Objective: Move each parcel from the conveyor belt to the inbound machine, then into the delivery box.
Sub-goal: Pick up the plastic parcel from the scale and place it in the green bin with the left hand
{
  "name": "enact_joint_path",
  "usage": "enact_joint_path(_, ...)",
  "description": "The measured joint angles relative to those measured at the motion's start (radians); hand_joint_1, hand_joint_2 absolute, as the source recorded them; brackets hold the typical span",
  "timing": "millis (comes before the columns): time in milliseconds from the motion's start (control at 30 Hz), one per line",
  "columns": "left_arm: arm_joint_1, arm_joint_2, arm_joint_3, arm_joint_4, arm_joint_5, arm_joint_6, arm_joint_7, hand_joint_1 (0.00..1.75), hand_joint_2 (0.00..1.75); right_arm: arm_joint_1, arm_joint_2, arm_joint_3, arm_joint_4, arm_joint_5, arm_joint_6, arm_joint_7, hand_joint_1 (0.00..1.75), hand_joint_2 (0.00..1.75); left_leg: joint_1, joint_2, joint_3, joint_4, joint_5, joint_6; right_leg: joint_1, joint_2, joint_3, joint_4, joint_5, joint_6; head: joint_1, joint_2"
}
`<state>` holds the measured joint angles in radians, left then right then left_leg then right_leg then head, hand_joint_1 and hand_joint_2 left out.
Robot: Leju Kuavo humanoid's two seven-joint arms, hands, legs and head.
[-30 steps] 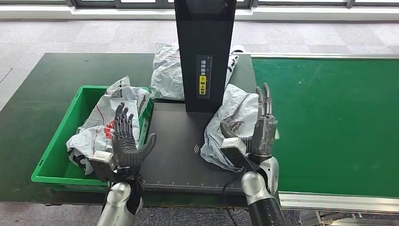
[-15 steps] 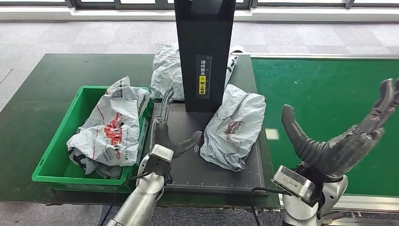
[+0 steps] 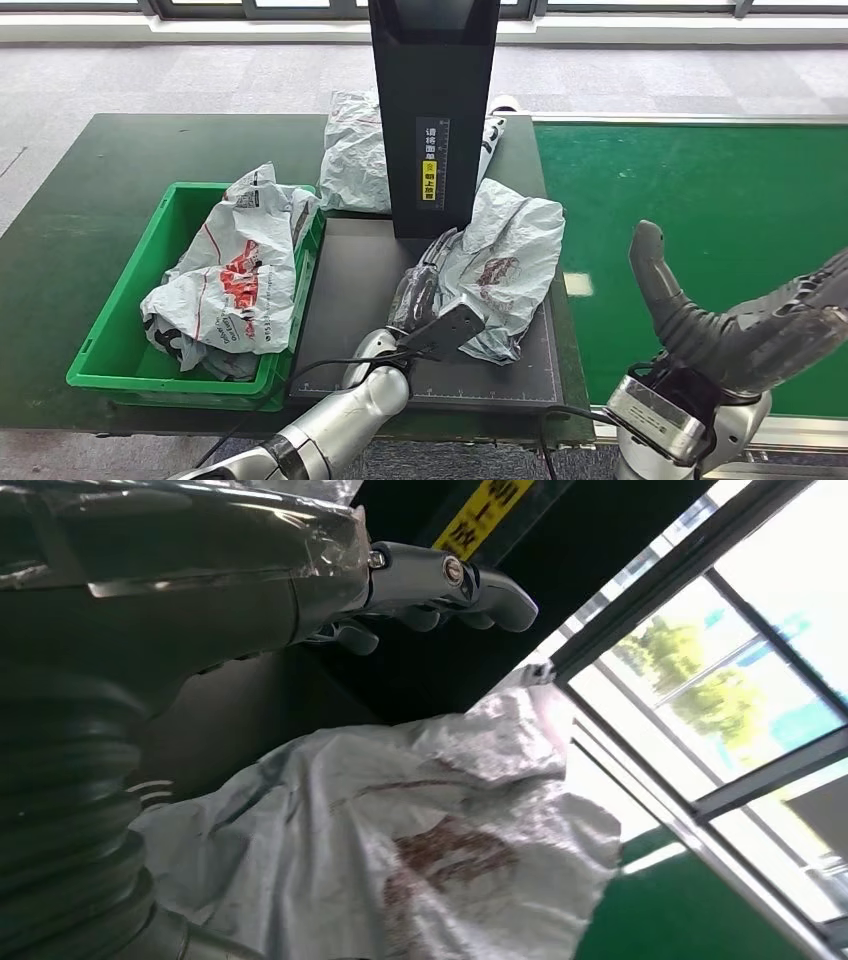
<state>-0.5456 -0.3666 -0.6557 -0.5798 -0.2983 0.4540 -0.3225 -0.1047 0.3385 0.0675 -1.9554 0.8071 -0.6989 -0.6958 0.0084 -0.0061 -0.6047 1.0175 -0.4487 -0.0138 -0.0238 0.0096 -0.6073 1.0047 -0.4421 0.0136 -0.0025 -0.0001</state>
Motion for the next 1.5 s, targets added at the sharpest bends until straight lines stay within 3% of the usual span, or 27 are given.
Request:
enact_joint_path(300,-0.042,0.0,-0.161,0.167,-0.1,0.051,0.192,0.0,1.75,0.001,0.0,0.0,-0.001,-0.002,0.0,0.0,0.0,1.75,0.0,0.0,0.0,0.0,0.0,0.0,0.0,0.0,0.0,0.0,0.0,0.0,0.0,0.0)
enact_joint_path(567,-0.058,0.0,-0.243,0.23,-0.143,0.054,0.239,0.0,1.75,0.001,0.0,0.0,-0.001,-0.002,0.0,0.0,0.0,1.75,0.0,0.0,0.0,0.0,0.0,0.0,0.0,0.0,0.0,0.0,0.0,0.0,0.0,0.0)
enact_joint_path(700,-0.07,0.0,-0.277,0.246,-0.185,0.048,0.294,1.75,1.75,0.001,0.0,0.0,-0.001,-0.004,0.0,0.0,0.0,1.75,0.0,0.0,0.0,0.0,0.0,0.0,0.0,0.0,0.0,0.0,0.0,0.0,0.0,0.0)
enact_joint_path(867,-0.074,0.0,-0.342,0.252,-0.24,0.033,0.371,1.75,1.75,0.001,0.0,0.0,0.0,-0.011,0.0,0.0,0.0,1.75,0.0,0.0,0.0,0.0,0.0,0.0,0.0,0.0,0.001,0.0,0.0,0.0,0.0,0.0)
enact_joint_path(1100,-0.081,0.0,-0.37,0.257,-0.252,0.05,0.392,1.75,1.75,0.001,0.0,0.0,0.0,-0.011,0.0,0.0,0.0,1.75,0.0,0.0,0.0,0.0,0.0,0.0,0.0,0.0,0.001,0.0,0.0,0.0,0.0,0.0)
enact_joint_path(1400,-0.085,0.0,-0.373,0.269,-0.27,0.143,0.417,1.75,1.75,0.001,-0.001,0.0,0.004,-0.011,0.0,0.0,0.0,1.75,0.0,0.0,0.0,0.0,0.0,0.0,0.0,0.0,0.001,0.0,0.0,0.0,0.0,0.0)
enact_joint_path(1500,-0.082,0.004,-0.356,0.254,-0.369,0.209,0.432,1.75,1.75,0.001,-0.001,0.0,0.006,-0.011,0.0,0.0,0.0,1.75,0.0,0.0,0.0,0.0,0.0,0.0,0.0,0.0,0.0,0.0,0.0,0.0,0.0,0.0)
